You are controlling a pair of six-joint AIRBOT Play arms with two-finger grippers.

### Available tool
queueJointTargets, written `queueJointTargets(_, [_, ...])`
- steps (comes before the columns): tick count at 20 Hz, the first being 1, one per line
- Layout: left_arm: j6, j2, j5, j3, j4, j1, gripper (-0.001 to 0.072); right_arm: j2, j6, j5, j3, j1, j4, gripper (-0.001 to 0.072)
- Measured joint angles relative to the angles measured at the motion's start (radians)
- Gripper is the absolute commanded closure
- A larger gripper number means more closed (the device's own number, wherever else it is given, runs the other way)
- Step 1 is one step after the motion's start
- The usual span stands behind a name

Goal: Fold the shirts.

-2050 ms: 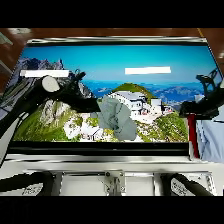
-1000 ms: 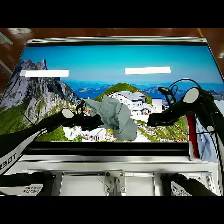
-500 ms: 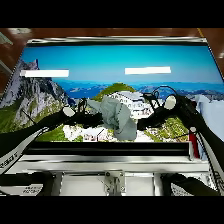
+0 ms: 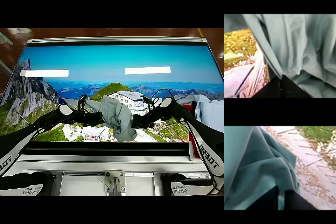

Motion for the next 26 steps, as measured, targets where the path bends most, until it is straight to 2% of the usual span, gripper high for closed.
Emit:
queueJointTargets(7, [0.047,0.071,-0.010,0.004,0.004,0.044,0.0667,0.042,-0.024,-0.003,0.034,-0.007,0.042,0.0654])
queueJointTargets(13, [0.085,0.373,-0.007,0.127,0.030,0.197,0.0668,0.313,-0.053,-0.002,0.222,-0.067,0.050,0.0655])
queueJointTargets(19, [0.098,0.692,0.045,0.418,0.026,0.282,0.0668,0.602,0.050,-0.103,0.510,-0.074,0.068,0.0655])
queueJointTargets(23, [0.075,0.788,0.043,0.544,-0.002,0.291,0.0667,0.694,0.094,-0.130,0.650,-0.069,0.076,0.0655])
queueJointTargets(26, [0.066,0.819,-0.012,0.578,-0.010,0.294,0.0667,0.728,0.109,-0.126,0.703,-0.068,0.072,0.0655])
